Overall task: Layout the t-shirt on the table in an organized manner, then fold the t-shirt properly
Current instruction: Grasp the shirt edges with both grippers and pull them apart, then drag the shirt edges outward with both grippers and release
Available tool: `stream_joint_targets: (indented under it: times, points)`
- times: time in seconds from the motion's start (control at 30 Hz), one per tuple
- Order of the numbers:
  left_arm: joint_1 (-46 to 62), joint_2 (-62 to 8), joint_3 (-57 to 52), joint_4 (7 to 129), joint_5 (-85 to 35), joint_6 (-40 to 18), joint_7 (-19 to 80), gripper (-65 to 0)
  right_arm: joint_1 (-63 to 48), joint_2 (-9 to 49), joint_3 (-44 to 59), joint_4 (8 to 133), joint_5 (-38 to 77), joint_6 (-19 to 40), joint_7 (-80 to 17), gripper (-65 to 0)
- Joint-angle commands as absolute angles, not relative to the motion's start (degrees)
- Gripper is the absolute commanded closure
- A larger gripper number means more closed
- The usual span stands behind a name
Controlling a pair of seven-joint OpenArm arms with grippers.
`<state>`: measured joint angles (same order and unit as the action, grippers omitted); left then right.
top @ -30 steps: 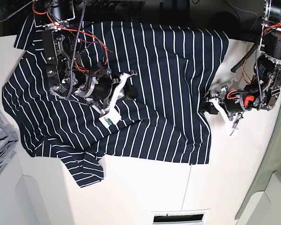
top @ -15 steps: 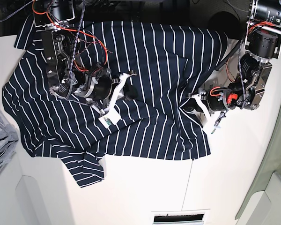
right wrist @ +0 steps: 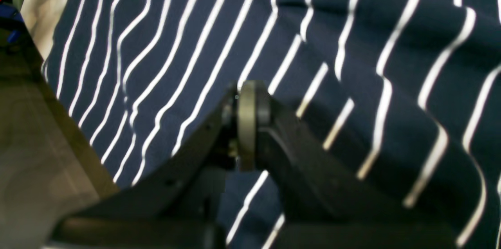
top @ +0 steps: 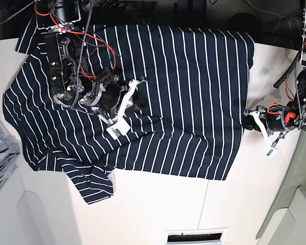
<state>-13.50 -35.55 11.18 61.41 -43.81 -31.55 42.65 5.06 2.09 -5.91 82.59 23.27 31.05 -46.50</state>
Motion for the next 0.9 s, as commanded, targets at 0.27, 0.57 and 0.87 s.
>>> stream_joint_targets:
  times: [0.27,0.57,0.87]
  points:
    - [-15.18,-38.3,10.7,62.08,-39.51,-31.53,38.81,-15.5,6.96,2.04,-3.7,83.4,22.65,31.09,-44.47,-12.0]
    - [-17.1,-42.68,10.68,64.75,-45.28,-31.55,39.66,-16.6,6.94,2.59,13.65,83.42,17.19,25.43,-45.1,-21.8]
    - [-13.3,-43.79,10.68,74.06,-58.41,-40.0,44.73,0.0,2.79,8.91,22.46,83.42,28.91,27.46,-49.95,0.0]
